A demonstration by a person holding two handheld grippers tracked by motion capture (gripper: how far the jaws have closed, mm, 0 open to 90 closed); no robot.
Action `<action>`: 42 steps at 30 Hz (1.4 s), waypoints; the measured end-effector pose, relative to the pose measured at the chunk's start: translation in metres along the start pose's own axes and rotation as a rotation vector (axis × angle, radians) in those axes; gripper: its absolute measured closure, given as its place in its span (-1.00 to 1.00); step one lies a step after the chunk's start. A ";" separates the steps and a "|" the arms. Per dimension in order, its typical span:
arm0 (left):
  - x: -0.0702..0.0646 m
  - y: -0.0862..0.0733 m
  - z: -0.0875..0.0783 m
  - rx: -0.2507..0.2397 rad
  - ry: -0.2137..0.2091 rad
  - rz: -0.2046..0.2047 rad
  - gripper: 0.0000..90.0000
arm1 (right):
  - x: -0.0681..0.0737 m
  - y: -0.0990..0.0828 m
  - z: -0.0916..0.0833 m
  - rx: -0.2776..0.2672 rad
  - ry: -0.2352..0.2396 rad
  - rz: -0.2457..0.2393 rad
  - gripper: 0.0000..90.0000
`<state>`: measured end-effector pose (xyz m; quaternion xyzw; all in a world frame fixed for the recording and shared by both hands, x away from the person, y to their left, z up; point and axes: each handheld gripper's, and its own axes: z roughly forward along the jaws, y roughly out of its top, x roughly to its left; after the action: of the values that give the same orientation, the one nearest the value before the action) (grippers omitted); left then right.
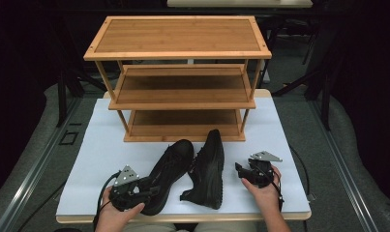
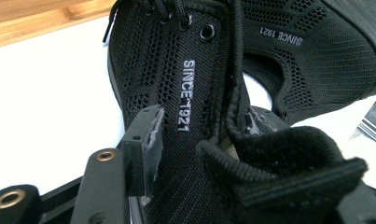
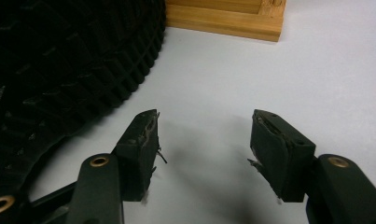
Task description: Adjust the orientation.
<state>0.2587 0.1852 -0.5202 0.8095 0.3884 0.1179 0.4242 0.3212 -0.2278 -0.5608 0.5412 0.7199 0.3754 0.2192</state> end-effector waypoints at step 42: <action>0.023 0.015 -0.008 0.011 -0.020 0.027 0.45 | -0.001 -0.001 0.002 0.001 0.010 0.014 -0.06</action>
<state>0.2777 0.2013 -0.5066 0.8180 0.3740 0.1133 0.4220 0.3224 -0.2288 -0.5626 0.5443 0.7175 0.3791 0.2126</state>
